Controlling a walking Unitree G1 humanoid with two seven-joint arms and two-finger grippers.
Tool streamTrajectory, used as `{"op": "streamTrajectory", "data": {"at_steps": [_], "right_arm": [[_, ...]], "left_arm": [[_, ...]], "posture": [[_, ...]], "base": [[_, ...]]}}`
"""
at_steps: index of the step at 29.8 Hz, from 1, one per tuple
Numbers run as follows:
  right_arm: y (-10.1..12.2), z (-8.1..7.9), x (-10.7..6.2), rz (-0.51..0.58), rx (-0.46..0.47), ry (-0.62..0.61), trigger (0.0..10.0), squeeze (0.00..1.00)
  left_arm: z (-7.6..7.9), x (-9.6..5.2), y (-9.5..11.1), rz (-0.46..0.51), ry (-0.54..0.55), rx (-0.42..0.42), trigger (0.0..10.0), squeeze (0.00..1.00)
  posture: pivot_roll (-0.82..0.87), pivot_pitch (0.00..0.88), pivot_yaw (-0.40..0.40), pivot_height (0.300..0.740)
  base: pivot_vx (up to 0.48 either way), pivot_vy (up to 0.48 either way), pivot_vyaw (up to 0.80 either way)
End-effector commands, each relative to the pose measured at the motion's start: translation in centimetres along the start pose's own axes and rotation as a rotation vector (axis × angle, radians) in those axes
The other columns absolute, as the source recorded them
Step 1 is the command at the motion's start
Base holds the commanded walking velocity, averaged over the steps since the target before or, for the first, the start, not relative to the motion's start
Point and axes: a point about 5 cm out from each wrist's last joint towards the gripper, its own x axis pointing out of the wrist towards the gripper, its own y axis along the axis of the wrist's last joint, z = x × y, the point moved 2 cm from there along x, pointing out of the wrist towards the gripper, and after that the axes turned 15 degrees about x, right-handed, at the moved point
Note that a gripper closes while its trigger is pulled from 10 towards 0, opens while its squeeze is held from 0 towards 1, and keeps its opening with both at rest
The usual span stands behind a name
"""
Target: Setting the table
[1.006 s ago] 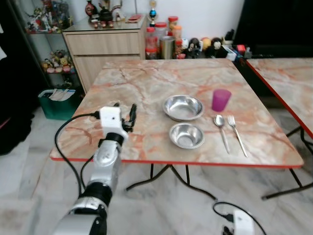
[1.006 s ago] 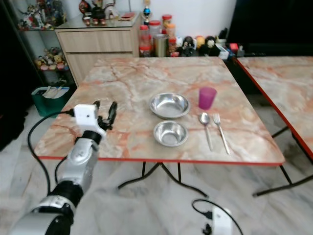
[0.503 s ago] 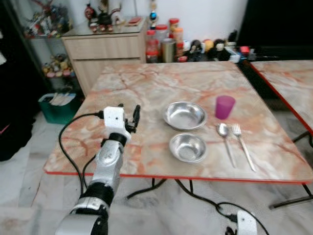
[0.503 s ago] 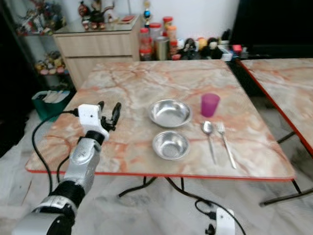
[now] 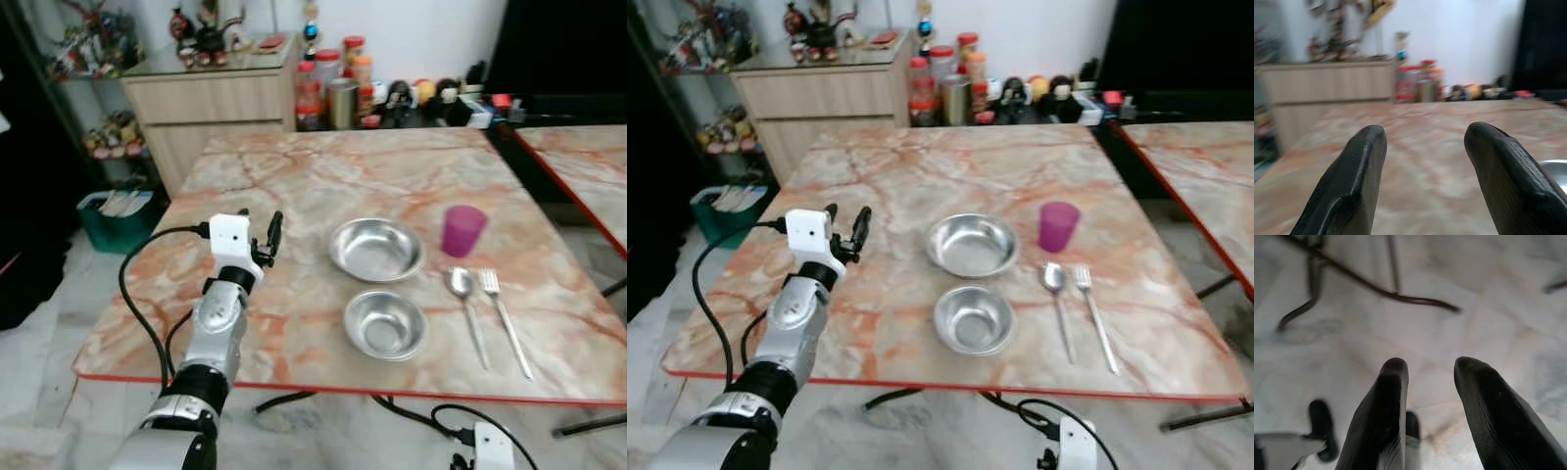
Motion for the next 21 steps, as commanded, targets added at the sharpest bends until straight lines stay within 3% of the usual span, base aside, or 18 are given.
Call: {"op": "streamTrajectory", "data": {"at_steps": [1,9,21], "right_arm": [[0.28,0.23,0.01,0.011,0.006,-0.007,10.0,0.0],[0.15,0.31,-0.02,0.008,0.005,-0.01,10.0,0.0],[0.07,0.33,-0.04,0.006,0.002,-0.009,10.0,0.0]], "left_arm": [[0.42,0.26,0.12,-0.009,-0.021,-0.01,10.0,0.0],[0.86,0.3,-0.35,-0.05,-0.031,-0.113,10.0,0.0],[1.24,0.57,-0.03,-0.049,-0.055,-0.129,10.0,0.0]], "posture": [[0.02,0.0,0.044,0.74],[0.02,0.0,0.042,0.74],[0.02,0.0,0.043,0.74]], "base": [[0.289,0.0,0.0],[0.0,0.0,0.0],[0.0,0.0,0.0]]}}
